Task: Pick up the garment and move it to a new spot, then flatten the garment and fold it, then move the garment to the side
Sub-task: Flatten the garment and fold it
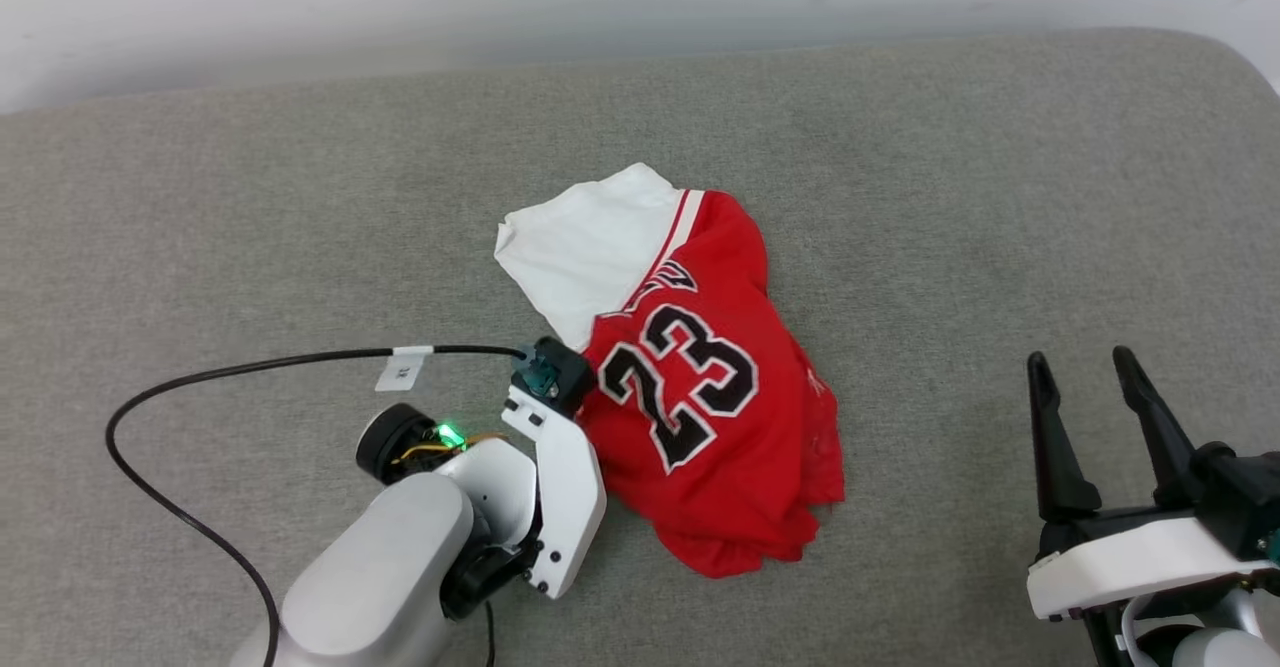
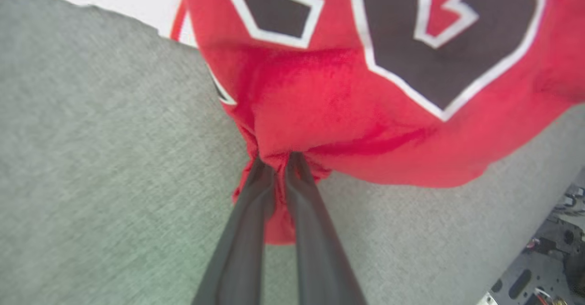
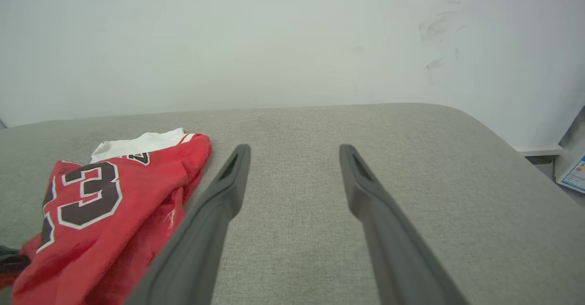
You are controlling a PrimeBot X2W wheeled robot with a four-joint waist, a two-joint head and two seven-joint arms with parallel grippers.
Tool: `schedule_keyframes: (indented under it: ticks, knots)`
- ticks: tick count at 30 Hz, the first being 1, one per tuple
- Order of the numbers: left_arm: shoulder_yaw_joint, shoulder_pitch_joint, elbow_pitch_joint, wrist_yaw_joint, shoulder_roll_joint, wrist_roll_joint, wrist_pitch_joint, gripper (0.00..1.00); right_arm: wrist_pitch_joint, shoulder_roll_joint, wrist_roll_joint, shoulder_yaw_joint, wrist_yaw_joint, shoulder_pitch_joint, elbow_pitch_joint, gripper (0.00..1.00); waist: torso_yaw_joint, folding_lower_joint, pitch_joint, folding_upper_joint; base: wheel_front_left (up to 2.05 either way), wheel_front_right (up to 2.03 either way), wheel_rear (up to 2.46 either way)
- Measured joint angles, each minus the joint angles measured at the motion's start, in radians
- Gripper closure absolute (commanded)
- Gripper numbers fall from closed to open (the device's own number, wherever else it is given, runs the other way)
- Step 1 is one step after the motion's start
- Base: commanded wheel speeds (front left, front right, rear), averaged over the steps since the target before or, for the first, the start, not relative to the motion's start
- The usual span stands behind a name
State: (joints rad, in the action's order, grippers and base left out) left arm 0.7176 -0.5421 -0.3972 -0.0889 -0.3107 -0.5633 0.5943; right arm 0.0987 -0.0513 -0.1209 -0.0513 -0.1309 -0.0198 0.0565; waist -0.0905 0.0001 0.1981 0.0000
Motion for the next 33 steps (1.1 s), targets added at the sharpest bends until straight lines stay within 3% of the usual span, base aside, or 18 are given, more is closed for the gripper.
schedule_keyframes:
  ticks: [5,12,16,17,19,20,21,22,25,33]
  knots:
    - [-0.053,0.015,0.145,0.059,-0.062,0.034,-0.107,1.0,0.005,0.0,-0.002,-0.011,0.0,0.002,-0.003,0.0,0.034,0.0,-0.018,0.0,0.0,0.0,0.0]
    - [-0.16,0.234,0.357,0.2,-0.185,-0.007,-0.14,1.0,-0.001,0.0,-0.001,-0.024,0.0,0.011,0.003,0.0,0.082,0.0,-0.049,0.0,0.0,0.0,0.0]
    - [-0.196,0.412,0.383,0.266,-0.204,-0.081,-0.125,1.0,-0.003,0.0,-0.001,-0.023,0.0,0.02,0.007,0.0,0.098,0.0,-0.064,0.0,0.0,0.0,0.0]
    - [-0.205,0.514,0.377,0.284,-0.188,-0.147,-0.122,1.0,-0.005,0.0,0.0,-0.019,0.0,0.021,0.007,0.0,0.101,0.0,-0.075,0.0,0.0,0.0,0.0]
    - [-0.2,0.562,0.368,0.283,-0.167,-0.18,-0.121,1.0,-0.007,0.0,0.0,-0.016,0.0,0.021,0.008,0.0,0.101,-0.0001,-0.083,0.0,0.0,0.0,0.0]
    - [-0.197,0.573,0.364,0.281,-0.155,-0.192,-0.123,0.96,-0.009,0.0,0.0,-0.014,0.0,0.022,0.008,0.0,0.1,-0.0001,-0.086,0.0,0.0,0.0,0.0]
    - [-0.192,0.578,0.36,0.277,-0.147,-0.193,-0.131,0.53,-0.011,0.0,0.0,-0.014,0.0,0.023,0.008,0.0,0.099,-0.0001,-0.09,0.0,0.0,0.0,0.0]
    - [-0.189,0.578,0.356,0.277,-0.14,-0.191,-0.144,0.0,-0.012,0.0,0.001,-0.015,0.0,0.025,0.009,0.0,0.099,0.0,-0.094,0.0,0.0,0.0,0.0]
    - [-0.191,0.575,0.352,0.284,-0.108,-0.157,-0.227,0.0,-0.016,0.0,0.006,-0.02,0.0,0.034,0.011,0.0,0.101,0.0,-0.111,0.0,0.0,0.0,0.0]
    - [-0.253,0.512,0.386,0.324,-0.087,-0.036,-0.5,0.0,-0.043,0.0,0.013,-0.03,0.0,0.072,0.03,0.0,0.112,-0.0001,-0.177,0.0,0.0,0.0,0.0]
